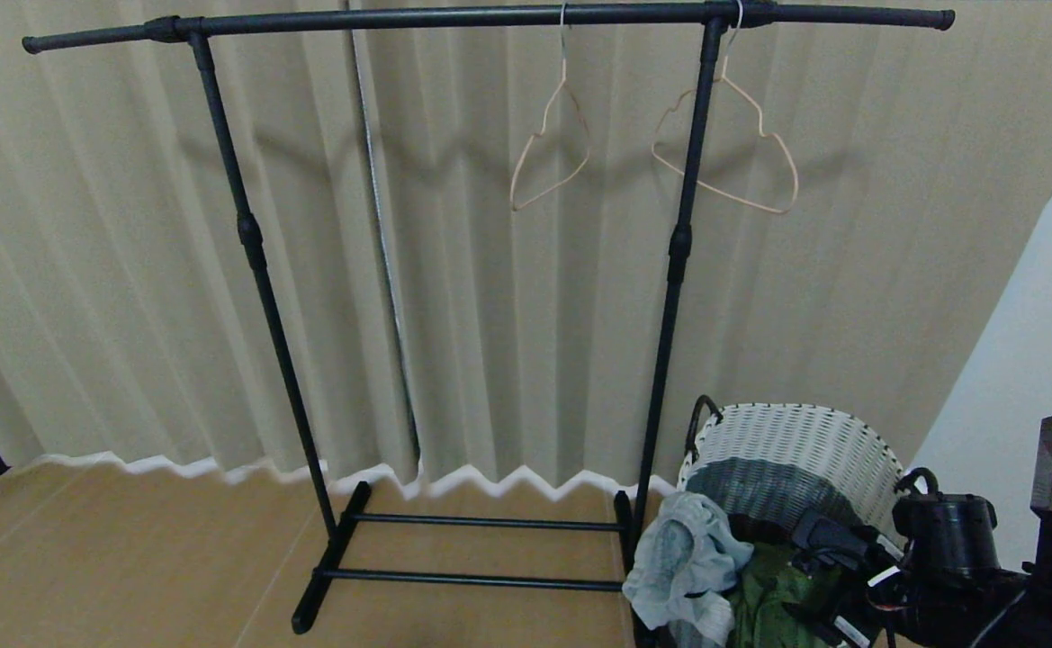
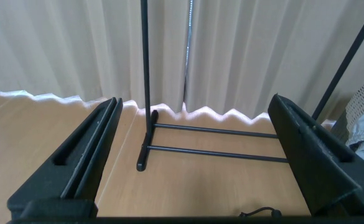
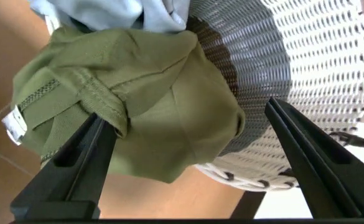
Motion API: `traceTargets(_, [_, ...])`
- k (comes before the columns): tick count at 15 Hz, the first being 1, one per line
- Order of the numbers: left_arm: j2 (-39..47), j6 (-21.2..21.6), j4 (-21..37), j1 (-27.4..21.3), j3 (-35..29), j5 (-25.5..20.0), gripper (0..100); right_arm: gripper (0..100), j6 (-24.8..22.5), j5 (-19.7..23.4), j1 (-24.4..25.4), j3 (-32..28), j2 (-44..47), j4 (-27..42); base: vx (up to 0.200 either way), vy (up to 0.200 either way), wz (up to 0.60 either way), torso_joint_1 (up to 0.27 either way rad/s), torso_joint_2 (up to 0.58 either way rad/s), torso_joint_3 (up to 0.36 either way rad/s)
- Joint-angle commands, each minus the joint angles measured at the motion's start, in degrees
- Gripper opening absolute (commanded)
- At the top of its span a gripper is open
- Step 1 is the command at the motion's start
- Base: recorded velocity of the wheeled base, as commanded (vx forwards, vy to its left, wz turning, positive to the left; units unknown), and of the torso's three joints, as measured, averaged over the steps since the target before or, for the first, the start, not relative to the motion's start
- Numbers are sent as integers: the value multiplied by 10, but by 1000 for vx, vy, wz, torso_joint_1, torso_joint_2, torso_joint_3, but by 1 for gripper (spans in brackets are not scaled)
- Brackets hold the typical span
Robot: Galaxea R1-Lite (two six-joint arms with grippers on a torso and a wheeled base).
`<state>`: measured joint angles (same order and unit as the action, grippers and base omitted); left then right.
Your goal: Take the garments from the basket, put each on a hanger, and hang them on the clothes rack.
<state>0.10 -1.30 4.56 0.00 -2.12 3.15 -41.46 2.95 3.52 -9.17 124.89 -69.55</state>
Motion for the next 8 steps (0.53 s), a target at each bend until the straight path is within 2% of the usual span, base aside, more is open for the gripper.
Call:
traceTargets(1, [0,0,0,0,0,0,100,100,2,0,2,-1,4,-1,0,0,0,0,0,0])
traceTargets(8, [0,-3,0,0,0,1,100,100,16,1,36,8,18,-51,0,0,0,0,0,0])
